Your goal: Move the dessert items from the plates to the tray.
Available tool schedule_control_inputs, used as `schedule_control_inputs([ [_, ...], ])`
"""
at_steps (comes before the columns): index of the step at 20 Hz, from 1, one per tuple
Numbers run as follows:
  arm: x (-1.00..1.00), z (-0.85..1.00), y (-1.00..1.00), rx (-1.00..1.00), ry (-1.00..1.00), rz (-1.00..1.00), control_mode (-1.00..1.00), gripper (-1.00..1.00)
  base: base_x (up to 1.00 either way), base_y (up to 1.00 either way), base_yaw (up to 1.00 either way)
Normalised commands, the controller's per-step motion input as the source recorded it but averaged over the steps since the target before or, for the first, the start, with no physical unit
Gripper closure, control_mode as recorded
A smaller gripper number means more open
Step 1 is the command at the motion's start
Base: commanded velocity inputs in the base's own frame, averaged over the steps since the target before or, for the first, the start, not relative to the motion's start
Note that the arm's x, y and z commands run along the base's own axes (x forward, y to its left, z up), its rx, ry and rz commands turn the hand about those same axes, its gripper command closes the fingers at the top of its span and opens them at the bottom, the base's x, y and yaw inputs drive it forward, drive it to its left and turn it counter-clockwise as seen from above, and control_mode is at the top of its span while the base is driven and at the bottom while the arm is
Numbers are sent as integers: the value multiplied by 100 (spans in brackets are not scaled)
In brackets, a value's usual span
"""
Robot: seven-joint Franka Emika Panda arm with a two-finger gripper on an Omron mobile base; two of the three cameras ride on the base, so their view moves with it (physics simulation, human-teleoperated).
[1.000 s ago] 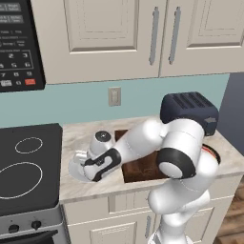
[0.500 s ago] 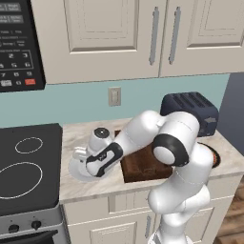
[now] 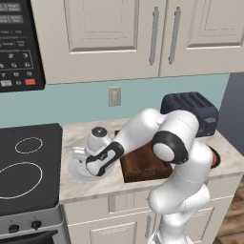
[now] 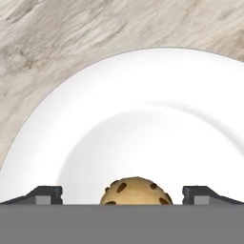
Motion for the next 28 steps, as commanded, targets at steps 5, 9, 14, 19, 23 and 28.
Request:
schedule_control_inputs([
  [5, 0, 0, 0, 0, 1, 0, -100, 100, 0, 0, 0],
  [9, 0, 0, 0, 0, 0, 0, -100, 100, 0, 0, 0],
  [14, 0, 13, -3, 4, 0, 0, -100, 100, 0, 0, 0],
  [19, 0, 81, -15, 8, -4, -6, -100, 100, 0, 0, 0],
  [23, 0, 73, -69, 0, -3, -8, -100, 100, 0, 0, 0],
  [28, 0, 82, -93, 0, 0, -13, -100, 100, 0, 0, 0],
])
